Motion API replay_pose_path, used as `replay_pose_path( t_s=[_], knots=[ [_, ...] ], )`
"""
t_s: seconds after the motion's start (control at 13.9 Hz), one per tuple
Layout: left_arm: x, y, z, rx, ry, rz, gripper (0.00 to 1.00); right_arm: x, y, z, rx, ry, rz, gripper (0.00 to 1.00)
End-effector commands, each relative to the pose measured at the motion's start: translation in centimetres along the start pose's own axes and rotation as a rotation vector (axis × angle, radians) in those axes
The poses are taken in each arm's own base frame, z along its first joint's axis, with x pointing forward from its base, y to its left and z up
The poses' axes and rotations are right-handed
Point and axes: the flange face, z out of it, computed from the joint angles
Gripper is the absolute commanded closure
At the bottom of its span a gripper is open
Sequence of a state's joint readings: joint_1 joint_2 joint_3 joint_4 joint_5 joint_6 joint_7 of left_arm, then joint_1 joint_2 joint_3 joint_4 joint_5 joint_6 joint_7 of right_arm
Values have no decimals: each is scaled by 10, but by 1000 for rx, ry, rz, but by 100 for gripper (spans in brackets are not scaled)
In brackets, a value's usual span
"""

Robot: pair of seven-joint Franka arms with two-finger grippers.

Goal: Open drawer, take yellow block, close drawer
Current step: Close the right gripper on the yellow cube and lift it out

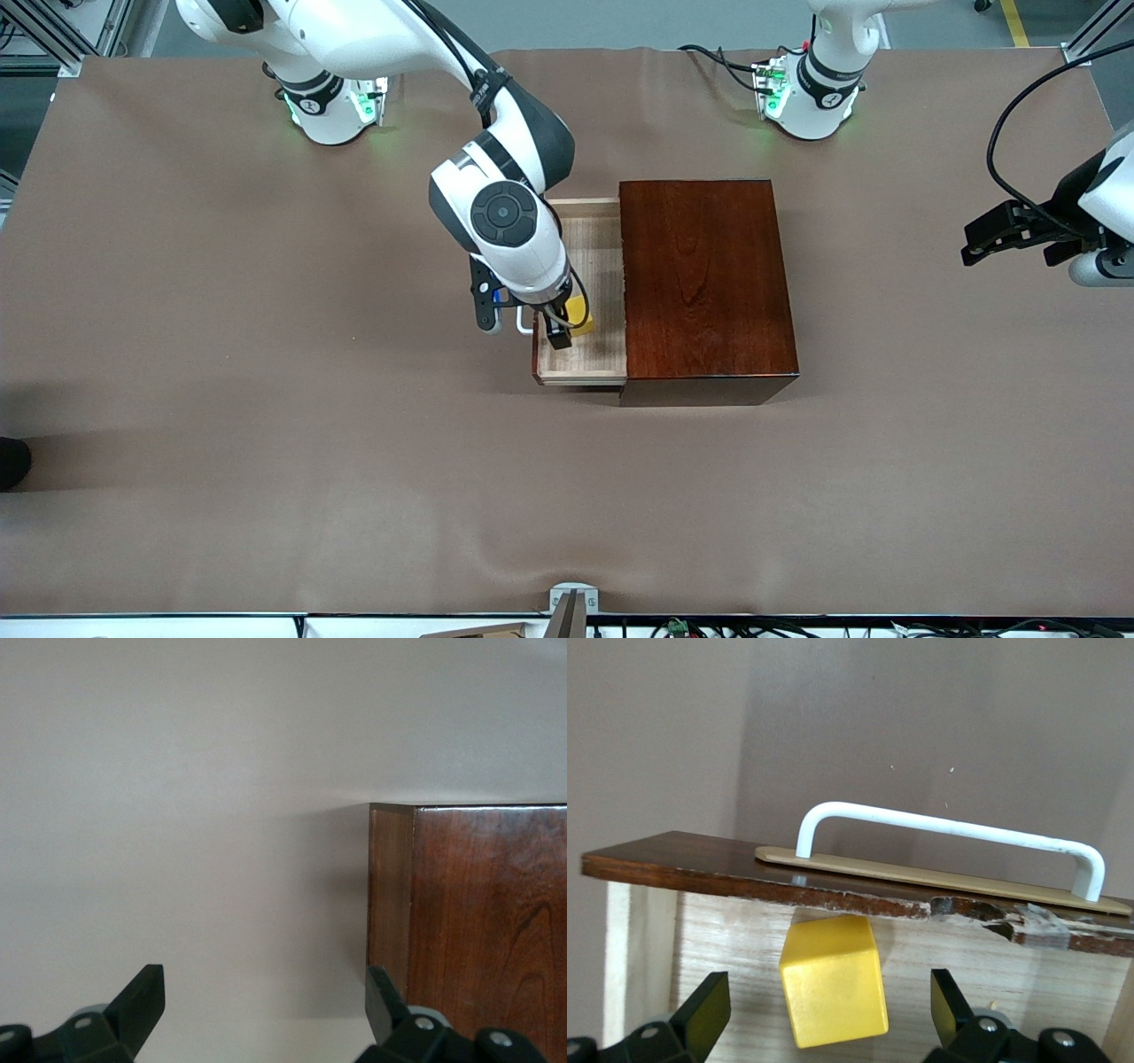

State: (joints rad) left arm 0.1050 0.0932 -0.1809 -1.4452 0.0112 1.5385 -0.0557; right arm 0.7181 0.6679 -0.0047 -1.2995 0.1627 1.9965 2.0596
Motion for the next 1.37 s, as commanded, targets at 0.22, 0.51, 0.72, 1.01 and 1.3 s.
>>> replay_pose_path(
  t_s=[0.22, 0.51, 0.72, 1.01, 1.3],
  knots=[
    [-9, 18, -8, 1, 11, 24, 0, -13, 2, 21, -1, 14, -7, 0],
    [-9, 15, -9, -3, 11, 17, 0, -24, 7, 33, 6, 11, -16, 0],
    [-9, 15, -9, -5, 10, 18, 0, -27, 9, 37, 3, 17, -34, 0],
    [-7, 16, -6, -5, 6, 20, 0, -25, 8, 36, 3, 13, -39, 48],
    [-6, 18, -4, -6, 3, 18, 0, -21, 5, 28, 4, 1, -83, 100]
  ],
)
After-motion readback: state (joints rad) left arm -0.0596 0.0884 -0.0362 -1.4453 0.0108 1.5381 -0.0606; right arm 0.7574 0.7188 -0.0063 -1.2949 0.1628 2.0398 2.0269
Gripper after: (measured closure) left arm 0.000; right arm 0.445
